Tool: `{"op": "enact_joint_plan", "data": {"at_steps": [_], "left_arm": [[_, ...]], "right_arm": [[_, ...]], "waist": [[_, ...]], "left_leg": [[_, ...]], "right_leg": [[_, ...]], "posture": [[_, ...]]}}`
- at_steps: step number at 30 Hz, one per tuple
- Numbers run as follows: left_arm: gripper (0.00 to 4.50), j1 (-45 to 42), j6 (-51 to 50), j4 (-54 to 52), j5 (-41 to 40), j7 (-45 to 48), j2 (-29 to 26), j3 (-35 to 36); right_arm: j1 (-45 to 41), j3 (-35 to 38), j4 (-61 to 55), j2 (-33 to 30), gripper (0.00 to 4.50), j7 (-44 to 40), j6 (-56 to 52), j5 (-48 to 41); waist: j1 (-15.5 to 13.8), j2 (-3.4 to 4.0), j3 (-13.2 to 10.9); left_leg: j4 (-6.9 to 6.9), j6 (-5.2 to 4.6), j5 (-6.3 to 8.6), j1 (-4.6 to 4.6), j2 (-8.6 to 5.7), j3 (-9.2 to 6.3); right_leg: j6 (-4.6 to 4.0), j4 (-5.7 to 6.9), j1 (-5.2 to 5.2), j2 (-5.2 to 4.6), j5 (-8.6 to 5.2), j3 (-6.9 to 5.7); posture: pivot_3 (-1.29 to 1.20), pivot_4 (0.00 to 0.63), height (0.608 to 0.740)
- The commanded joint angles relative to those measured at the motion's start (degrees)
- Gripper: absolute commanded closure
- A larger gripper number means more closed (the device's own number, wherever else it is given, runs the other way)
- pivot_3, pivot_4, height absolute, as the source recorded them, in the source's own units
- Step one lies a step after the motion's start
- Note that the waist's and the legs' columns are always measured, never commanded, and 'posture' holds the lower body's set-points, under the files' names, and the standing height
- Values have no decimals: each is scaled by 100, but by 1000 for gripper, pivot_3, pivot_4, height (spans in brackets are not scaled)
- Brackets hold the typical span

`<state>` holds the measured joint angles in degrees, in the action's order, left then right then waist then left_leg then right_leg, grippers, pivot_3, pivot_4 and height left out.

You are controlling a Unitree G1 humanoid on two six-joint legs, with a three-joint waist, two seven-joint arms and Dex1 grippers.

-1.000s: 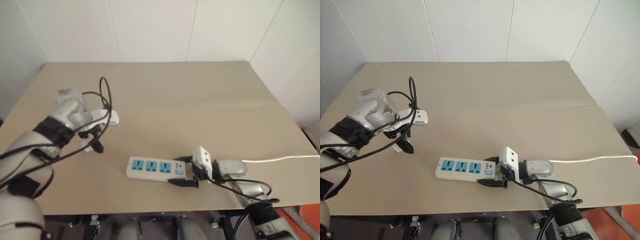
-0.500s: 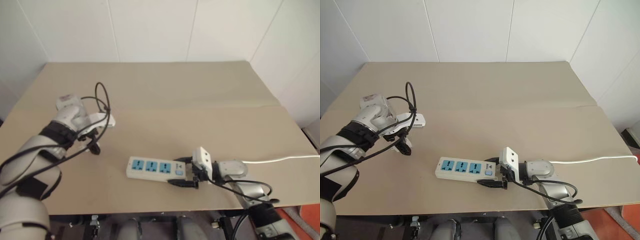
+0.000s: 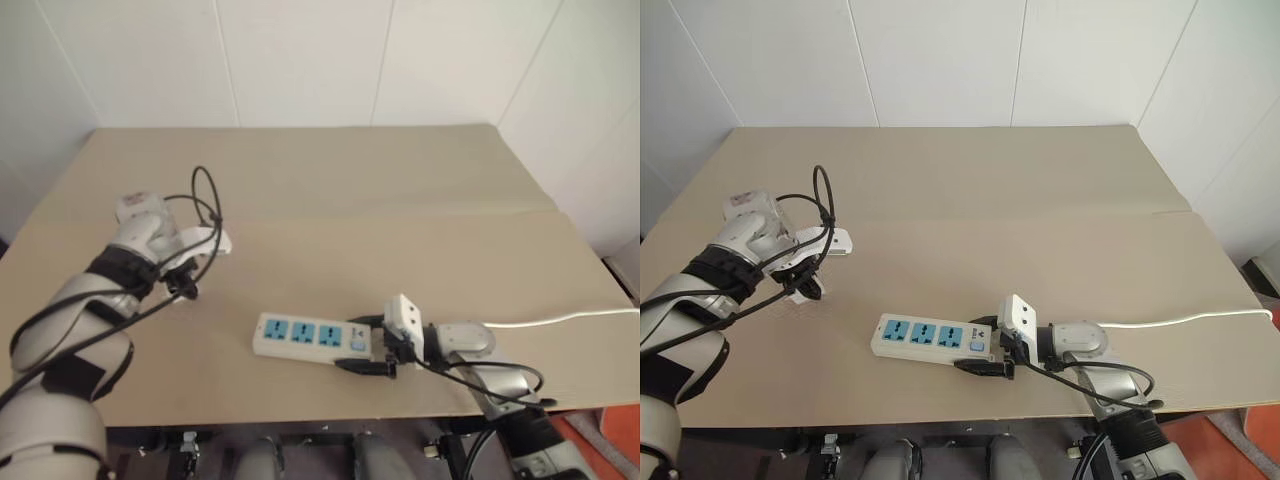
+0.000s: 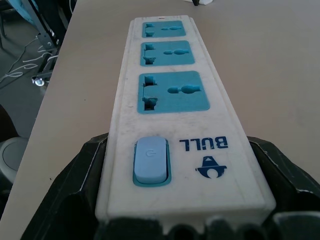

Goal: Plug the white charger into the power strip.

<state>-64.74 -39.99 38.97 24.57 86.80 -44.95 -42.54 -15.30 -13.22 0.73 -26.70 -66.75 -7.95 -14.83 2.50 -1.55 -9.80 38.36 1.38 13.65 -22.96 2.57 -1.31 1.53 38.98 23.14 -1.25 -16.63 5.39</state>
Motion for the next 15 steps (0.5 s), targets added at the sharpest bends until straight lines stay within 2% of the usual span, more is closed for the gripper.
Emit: {"op": "enact_joint_plan", "data": {"at_steps": [1, 4, 7, 10, 12, 15], "left_arm": [[3485, 38, 311, -252, -315, 129, -84, 529], [3485, 74, 641, -621, -981, -79, -4, 1426], [3485, 602, 1591, -1388, -2566, -669, 463, 3310], [3485, 1123, 1496, -2310, -3422, -1466, 1116, 4359], [3485, 1505, 1364, -2974, -3808, -1931, 1528, 4691], [3485, 1981, 1148, -3790, -4192, -2116, 1765, 4687]], "right_arm": [[14, -8, -145, -30, 1053, 16, -56, -59], [17, -16, -131, -27, 1053, 10, -43, -52], [-40, -93, -45, -9, 1053, -90, 48, -20], [-143, -190, 117, 67, 1053, -217, 186, 13], [-253, -257, 336, 127, 1053, -320, 354, 61], [-460, -317, 724, 205, 1053, -417, 567, 133]], "waist": [[2, 0, 0], [-7, 0, 0], [-18, 0, 0], [-2, -1, 2], [14, -2, 3], [38, -3, 4]], "left_leg": [[0, 0, 0, 0, 0, 0], [3, 0, 0, -8, 2, -4], [25, 0, 0, -23, 6, -10], [41, -1, 1, -25, 8, -8], [45, -1, 1, -21, 6, -8], [44, -1, 1, -12, 7, -6]], "right_leg": [[0, 0, 0, 0, 0, 0], [0, 0, 3, 0, 0, -5], [-1, 5, 7, -7, 1, -16], [-1, 10, 5, -15, 1, -19], [0, 18, 4, -17, 1, -15], [0, 28, 3, -10, 2, -8]], "posture": [[0, 150, 740], [0, 150, 740], [0, 150, 740], [0, 150, 740], [0, 150, 740], [0, 150, 740]]}}
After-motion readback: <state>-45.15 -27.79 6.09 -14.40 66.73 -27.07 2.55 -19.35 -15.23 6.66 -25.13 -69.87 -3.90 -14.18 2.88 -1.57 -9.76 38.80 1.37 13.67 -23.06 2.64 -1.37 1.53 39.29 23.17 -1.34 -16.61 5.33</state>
